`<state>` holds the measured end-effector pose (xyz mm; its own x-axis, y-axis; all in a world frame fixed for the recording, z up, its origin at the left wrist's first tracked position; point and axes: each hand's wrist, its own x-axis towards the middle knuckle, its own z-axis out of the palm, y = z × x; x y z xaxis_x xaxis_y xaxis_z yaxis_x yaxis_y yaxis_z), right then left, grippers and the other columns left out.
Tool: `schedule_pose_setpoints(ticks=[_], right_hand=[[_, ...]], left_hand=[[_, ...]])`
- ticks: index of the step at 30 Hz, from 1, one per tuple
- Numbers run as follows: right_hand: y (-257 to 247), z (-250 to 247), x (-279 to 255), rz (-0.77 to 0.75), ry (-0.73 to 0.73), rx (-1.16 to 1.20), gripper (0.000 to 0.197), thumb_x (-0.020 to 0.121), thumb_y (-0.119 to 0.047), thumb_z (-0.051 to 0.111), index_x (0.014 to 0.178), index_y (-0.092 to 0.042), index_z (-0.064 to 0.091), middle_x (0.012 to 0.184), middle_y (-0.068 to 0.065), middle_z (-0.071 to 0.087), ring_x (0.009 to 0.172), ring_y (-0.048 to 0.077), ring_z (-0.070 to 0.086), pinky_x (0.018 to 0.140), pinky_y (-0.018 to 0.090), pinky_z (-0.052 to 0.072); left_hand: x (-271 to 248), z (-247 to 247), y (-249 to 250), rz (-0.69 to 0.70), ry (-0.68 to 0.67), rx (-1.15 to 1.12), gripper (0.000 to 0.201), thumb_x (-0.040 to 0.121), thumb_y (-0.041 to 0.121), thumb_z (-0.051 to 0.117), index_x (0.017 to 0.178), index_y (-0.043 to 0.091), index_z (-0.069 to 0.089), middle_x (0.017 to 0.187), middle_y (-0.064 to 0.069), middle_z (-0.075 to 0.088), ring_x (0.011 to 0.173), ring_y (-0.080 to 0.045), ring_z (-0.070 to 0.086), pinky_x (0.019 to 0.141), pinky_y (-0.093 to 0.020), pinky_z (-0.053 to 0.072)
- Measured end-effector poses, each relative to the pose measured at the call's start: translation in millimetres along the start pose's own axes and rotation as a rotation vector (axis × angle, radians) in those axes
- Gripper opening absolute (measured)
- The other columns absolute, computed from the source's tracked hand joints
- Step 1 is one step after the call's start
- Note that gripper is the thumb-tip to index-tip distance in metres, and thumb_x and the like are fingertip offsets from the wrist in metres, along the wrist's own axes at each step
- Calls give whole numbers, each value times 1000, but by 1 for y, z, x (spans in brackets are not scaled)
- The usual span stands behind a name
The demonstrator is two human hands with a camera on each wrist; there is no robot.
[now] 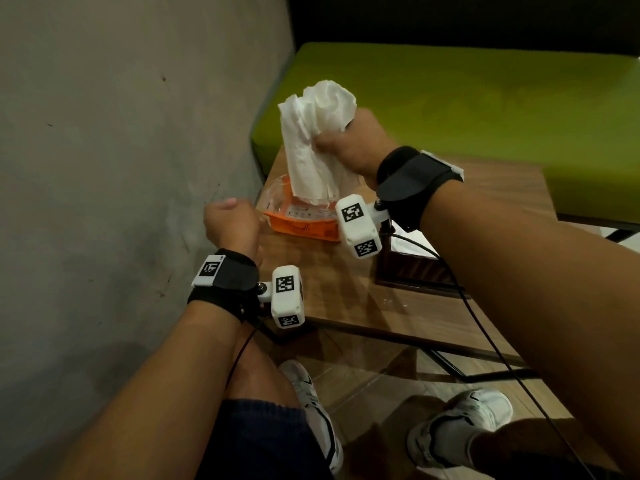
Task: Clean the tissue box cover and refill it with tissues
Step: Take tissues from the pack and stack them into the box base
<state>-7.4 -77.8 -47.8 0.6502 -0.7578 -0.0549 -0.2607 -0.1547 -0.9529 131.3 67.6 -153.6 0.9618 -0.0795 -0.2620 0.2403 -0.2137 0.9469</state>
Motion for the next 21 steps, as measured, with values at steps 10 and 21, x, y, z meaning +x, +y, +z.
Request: schedule_pose_setpoints(ticks=[10, 21], right_hand=[[-24, -24, -29, -161, 22, -566, 18, 90, -30, 69, 98, -14, 68, 93, -1, 67, 89, 22, 65, 68, 29, 45], [-24, -98, -87, -20, -255, -578, 28, 99, -36, 67, 114, -12, 72, 99, 7, 77, 86, 25, 77, 77, 41, 66]], left_hand=[[-113, 29, 77, 11, -900, -429, 66, 107, 67, 35, 144, 18, 62, 133, -9, 74, 124, -22, 71, 103, -42, 58], [-164, 52, 40, -411, -1237, -797, 107, 90, 89, 38, 159, 8, 43, 160, -29, 46, 147, -49, 45, 120, -70, 32]])
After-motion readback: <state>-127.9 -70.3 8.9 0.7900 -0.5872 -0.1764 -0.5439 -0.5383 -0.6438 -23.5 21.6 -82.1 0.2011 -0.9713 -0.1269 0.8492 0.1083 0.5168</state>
